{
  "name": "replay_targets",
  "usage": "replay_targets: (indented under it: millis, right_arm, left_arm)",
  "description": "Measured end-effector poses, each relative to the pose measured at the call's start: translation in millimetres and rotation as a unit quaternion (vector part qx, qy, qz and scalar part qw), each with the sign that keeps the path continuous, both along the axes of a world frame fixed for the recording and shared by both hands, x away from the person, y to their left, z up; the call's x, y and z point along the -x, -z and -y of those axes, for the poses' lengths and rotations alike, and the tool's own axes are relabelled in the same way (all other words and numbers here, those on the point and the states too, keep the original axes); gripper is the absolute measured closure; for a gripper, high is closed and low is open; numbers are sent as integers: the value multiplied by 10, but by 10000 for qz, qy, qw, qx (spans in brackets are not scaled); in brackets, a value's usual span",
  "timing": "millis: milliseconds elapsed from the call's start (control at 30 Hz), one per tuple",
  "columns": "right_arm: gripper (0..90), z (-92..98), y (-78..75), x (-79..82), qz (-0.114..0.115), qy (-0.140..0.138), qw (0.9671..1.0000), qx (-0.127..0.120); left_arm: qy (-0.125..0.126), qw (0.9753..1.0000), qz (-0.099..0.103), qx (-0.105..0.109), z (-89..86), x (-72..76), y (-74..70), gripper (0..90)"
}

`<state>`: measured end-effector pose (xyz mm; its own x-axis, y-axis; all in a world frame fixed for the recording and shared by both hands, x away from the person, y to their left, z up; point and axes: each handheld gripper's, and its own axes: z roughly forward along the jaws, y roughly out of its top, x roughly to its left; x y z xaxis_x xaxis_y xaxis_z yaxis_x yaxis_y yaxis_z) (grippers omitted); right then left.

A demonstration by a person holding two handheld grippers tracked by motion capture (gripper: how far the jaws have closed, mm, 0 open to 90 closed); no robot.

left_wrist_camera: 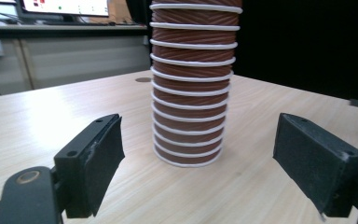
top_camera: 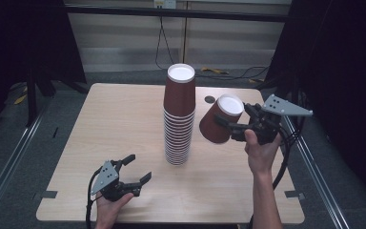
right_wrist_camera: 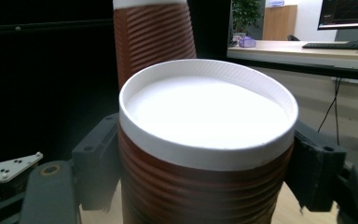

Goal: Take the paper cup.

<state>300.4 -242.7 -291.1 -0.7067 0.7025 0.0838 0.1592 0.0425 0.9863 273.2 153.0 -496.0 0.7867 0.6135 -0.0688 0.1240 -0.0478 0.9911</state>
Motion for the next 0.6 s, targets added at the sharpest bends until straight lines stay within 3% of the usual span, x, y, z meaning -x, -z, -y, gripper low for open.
replay_targets:
  millis: [33,133,367,400,433,500,600]
  right_arm:
    - [231,-7,30,2,-7,-16,10000,-6]
    - [231,-37,130,9,-110,-34,9999,-10]
    - [231,-84,305,28,-234,-106,9996,-101]
    - [232,-94,332,30,-244,-123,9996,-105]
    - [232,-104,358,30,-274,-131,9995,-83]
    - [232,-128,407,40,-322,-145,9994,-54]
    - [232,-163,474,64,-361,-224,9991,-59]
  left_arm:
    - [12,10000,-42,21,18,1,-11,157]
    - [89,9998,29,-178,32,-11,-47,162]
    - [213,9996,70,-157,106,7,-132,164]
    - [258,9992,152,-254,104,-1,-152,163]
    - [273,9994,123,-165,126,7,-163,162]
    - [323,9991,140,-222,137,5,-190,161]
    - [382,9991,121,-140,171,-2,-206,160]
